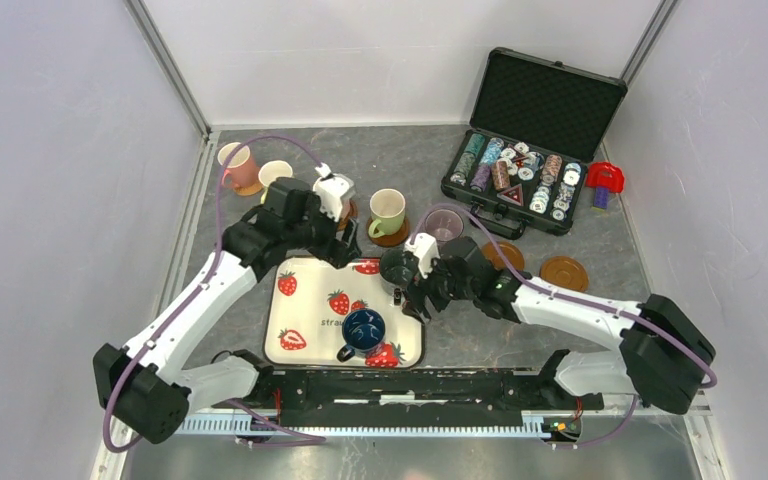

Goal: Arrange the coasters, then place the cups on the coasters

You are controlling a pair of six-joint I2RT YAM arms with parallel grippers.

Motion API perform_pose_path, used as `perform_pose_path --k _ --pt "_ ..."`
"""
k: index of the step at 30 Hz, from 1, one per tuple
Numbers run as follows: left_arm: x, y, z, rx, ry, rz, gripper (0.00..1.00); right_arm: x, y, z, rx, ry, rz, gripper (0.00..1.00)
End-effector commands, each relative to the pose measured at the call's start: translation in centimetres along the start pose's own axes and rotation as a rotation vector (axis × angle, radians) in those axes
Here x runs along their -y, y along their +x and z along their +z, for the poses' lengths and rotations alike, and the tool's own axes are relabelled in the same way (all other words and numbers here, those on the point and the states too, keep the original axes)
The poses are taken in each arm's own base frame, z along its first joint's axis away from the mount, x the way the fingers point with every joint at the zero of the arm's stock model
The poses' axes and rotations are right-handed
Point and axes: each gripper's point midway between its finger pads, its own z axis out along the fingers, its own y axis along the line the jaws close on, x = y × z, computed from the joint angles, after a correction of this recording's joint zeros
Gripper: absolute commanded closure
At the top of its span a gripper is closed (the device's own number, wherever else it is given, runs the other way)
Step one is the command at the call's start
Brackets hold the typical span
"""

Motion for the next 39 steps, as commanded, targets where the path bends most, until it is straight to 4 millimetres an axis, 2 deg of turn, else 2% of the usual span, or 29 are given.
perform_pose_path --k 1,6,11,17,23,26,29,34,39 --pt "-3.2 -1.5 -2.4 0.056 -0.176 -0.12 0.18 -2.2 -2.5 1.0 0.032 -0.064 -0.001 0.11" --pt "-3.9 -2.1 -3.0 0.097 -0.226 -0.171 0.16 -2.0 -2.1 2.0 -0.044 -0.014 0.03 0.07" --pt "-4.1 -1.5 -3.1 0.103 -0.245 -0.191 0.15 -1.2 -2.1 2.4 -0.093 0.054 0.093 0.06" --pt "-3.9 -0.8 -3.2 0.102 -0.246 -0.206 0.14 -1.7 -2.9 1.3 -0.104 0.03 0.066 0.04" --pt "-4.0 -0.8 -3.1 0.108 -0.249 -0.221 0.14 -0.4 -1.6 1.0 -0.124 0.111 0.13 0.1" --pt "-4.1 -1.0 -3.3 0.112 -0.258 -0.218 0.14 0.1 -2.4 1.3 -0.122 0.144 0.19 0.11" --pt "-4.1 -0.7 -3.3 0.112 -0.261 -0.215 0.13 -0.3 -3.8 1.3 -0.114 0.135 0.22 0.04" --pt "-4.1 0.0 -3.1 0.11 -0.262 -0.228 0.13 -0.8 -4.3 1.2 -0.125 0.118 0.245 0.02" --pt "-4.1 0.2 -3.2 0.118 -0.267 -0.253 0.12 -1.1 -4.6 1.9 -0.137 0.106 0.283 0.02"
